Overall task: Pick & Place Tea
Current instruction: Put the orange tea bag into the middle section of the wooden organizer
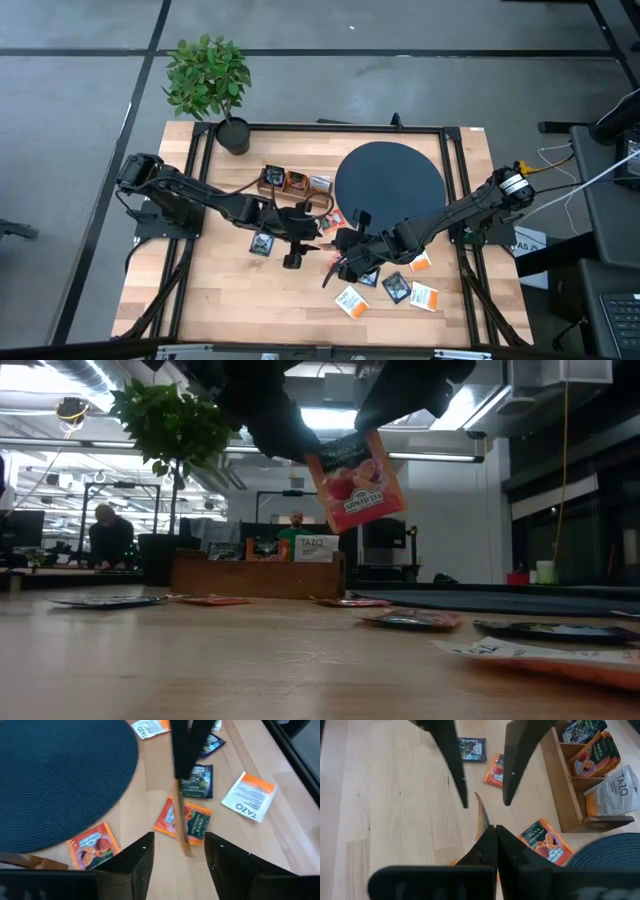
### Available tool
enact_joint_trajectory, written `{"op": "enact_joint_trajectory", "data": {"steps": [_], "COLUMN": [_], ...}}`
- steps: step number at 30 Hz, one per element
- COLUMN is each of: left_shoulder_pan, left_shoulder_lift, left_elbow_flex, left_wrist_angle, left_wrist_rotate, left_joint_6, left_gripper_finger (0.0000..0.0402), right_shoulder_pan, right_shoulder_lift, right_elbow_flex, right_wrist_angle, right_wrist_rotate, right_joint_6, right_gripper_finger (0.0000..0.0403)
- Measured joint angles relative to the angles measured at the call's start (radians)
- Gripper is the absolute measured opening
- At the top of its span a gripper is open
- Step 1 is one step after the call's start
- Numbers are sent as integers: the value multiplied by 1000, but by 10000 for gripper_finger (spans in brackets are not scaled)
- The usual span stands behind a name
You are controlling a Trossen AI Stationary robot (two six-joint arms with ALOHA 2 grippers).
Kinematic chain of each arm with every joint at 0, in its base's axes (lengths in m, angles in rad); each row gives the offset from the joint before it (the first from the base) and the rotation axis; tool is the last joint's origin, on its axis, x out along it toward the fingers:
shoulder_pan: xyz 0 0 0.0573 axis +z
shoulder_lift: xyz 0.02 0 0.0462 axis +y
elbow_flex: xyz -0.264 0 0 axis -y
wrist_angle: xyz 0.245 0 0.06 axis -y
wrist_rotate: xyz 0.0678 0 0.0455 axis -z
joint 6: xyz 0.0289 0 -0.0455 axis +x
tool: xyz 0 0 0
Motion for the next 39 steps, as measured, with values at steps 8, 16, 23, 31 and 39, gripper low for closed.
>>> {"op": "enact_joint_trajectory", "data": {"steps": [8,16,23,31,39], "left_shoulder_pan": [16,16,7,7,22], "left_shoulder_lift": [32,38,38,12,9], "left_elbow_flex": [-1,0,0,-1,-26], "left_wrist_angle": [12,31,15,-62,-74], "left_wrist_rotate": [32,41,36,34,33], "left_joint_6": [10,45,45,67,97], "left_gripper_finger": [128,73,44,62,75], "right_shoulder_pan": [0,0,0,-4,-8], "right_shoulder_lift": [0,0,0,0,0], "right_elbow_flex": [0,0,0,-24,-165], "right_wrist_angle": [3,5,0,-31,105], "right_wrist_rotate": [7,9,9,-97,-141], "right_joint_6": [0,5,7,88,201], "right_gripper_finger": [0,0,18,7,5]}}
